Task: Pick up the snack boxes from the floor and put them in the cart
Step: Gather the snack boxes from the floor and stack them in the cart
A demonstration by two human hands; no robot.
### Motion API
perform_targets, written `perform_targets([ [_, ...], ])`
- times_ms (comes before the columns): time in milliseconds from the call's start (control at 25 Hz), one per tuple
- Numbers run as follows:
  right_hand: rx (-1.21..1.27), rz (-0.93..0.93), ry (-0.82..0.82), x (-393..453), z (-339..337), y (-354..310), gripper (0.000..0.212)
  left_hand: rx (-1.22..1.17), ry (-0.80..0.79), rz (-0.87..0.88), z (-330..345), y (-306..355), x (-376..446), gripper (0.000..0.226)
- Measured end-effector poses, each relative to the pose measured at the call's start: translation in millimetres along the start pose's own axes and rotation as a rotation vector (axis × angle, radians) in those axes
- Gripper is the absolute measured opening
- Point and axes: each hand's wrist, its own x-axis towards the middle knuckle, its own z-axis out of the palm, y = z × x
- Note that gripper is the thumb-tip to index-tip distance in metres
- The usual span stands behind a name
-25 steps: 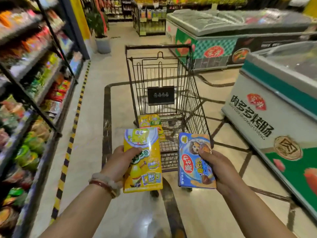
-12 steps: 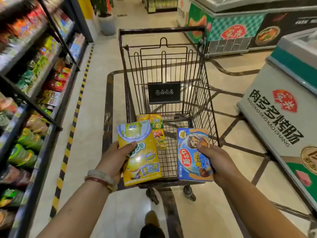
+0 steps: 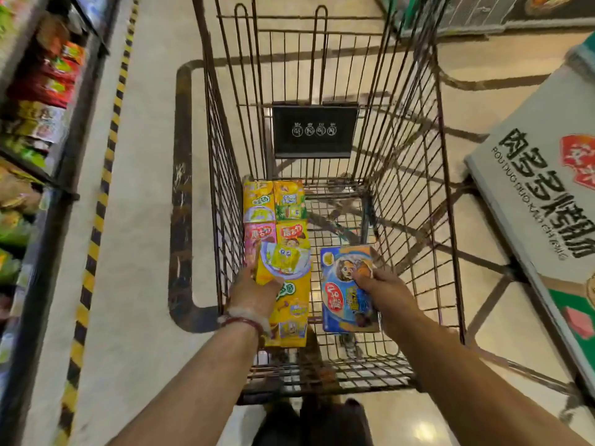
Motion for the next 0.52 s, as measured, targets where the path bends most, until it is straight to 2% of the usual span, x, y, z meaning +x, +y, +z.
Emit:
perform_targets([
  [80, -0.096, 0.048, 0.021, 44, 9, 22, 0.016, 0.041, 0.061, -0.109, 21, -20, 25, 0.033],
  [200, -0.298, 0.133, 0.018, 98, 22, 51, 0.052, 0.101, 0.117, -0.263, 43, -51, 58, 0.036],
  [360, -0.543, 0.213, -0.036, 138, 43, 85, 0.049, 0.13, 0.209, -0.375, 69, -79, 86, 0.044],
  [520, -0.684, 0.051, -0.065, 154, 54, 107, 0.044, 0.149, 0.343, -0.236, 81, -93, 91, 0.04],
])
